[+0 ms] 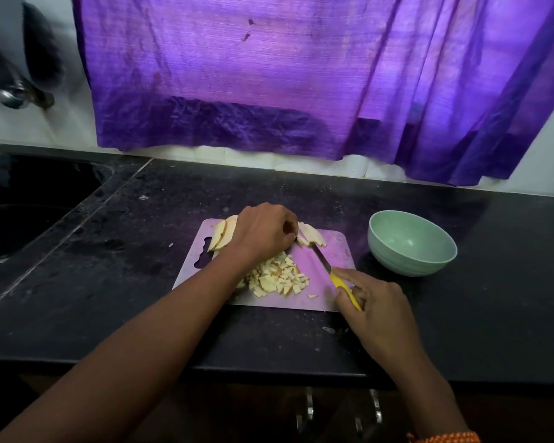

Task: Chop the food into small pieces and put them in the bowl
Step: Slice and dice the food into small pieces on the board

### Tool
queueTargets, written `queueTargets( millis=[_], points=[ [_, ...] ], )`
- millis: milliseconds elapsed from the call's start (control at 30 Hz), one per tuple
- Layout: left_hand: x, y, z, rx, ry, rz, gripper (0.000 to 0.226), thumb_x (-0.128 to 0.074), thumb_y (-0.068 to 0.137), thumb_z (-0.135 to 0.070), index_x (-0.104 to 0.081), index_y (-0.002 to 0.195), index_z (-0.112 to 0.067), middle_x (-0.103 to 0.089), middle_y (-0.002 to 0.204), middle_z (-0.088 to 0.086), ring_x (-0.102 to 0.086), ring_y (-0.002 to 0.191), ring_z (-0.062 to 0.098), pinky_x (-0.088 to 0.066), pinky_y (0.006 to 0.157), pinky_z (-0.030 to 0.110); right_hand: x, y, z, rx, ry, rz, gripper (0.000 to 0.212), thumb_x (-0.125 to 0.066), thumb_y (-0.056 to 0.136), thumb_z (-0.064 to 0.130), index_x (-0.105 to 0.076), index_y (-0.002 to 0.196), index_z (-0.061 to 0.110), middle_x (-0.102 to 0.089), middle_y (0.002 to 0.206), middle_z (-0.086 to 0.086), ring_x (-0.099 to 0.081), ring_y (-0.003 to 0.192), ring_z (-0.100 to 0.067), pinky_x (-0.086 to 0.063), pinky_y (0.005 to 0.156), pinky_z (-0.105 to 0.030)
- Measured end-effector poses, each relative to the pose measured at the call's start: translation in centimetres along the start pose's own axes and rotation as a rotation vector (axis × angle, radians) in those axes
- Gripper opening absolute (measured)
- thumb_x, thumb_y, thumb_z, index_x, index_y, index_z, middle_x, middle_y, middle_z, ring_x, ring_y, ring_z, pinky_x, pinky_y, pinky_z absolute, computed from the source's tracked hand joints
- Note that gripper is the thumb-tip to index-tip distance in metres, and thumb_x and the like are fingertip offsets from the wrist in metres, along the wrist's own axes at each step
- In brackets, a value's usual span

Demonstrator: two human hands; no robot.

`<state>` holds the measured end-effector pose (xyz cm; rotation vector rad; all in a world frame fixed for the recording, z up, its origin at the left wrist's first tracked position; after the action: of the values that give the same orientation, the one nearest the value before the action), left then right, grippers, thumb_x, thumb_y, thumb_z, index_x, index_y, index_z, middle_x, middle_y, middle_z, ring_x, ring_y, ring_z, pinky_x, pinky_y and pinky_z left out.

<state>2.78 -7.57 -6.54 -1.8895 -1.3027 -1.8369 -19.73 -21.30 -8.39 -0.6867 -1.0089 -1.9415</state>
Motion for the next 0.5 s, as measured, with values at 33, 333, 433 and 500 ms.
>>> queueTargets(
  millis=[33,333,433,500],
  points=[
    [-0.1,0.0,0.0,0.002,-0.003,-0.004,0.004,-0.075,0.092,-0.038,-0.079,0.092,-0.037,-0.076,0.089,-0.018,-0.065,0.079,0.005,-0.047,0.062,0.029,0.0,0.3,0.1,0.0,0.007,-0.013,0.037,-0.062,0.094,0.044,-0.067,0.13,0.042,-0.074,0.087,0.013,-0.062,0.069,-0.004,-0.055,0.066,-0.034],
    [-0.3,0.3,0.1,0.016,-0.034,-0.014,0.012,-0.08,0.09,-0.043,-0.082,0.088,-0.032,-0.077,0.087,-0.015,-0.066,0.077,0.006,-0.056,0.065,0.028,-1.3,6.0,-0.8,0.003,-0.119,-0.067,0.031,-0.061,0.096,0.033,-0.07,0.126,0.03,-0.075,0.093,-0.001,-0.065,0.082,-0.025,-0.057,0.072,-0.042],
    [-0.4,0.4,0.1,-0.021,-0.057,-0.007,0.01,-0.078,0.093,-0.041,-0.085,0.095,-0.034,-0.079,0.1,-0.018,-0.069,0.089,0.006,-0.057,0.071,0.03,-1.6,6.3,-1.3,0.012,-0.135,-0.039,0.029,-0.061,0.097,0.035,-0.071,0.124,0.031,-0.075,0.09,0.001,-0.065,0.079,-0.023,-0.057,0.071,-0.043],
    [-0.3,0.5,-0.2,-0.049,-0.073,0.008,0.012,-0.076,0.094,-0.04,-0.085,0.101,-0.035,-0.078,0.108,-0.019,-0.068,0.096,0.007,-0.056,0.073,0.03,-1.7,6.2,-1.7,0.022,-0.138,-0.035,0.029,-0.062,0.097,0.036,-0.071,0.125,0.032,-0.076,0.089,0.001,-0.065,0.079,-0.022,-0.057,0.071,-0.043]
  ],
)
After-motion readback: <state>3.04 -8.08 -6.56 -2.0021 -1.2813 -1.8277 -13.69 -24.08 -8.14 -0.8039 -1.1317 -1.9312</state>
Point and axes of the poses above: each hand's wrist, its own y-axis towards the middle knuckle, its own x-axis out of the back of the hand, z = x × y, the point moved 2 cm from there along y, towards the middle knuckle
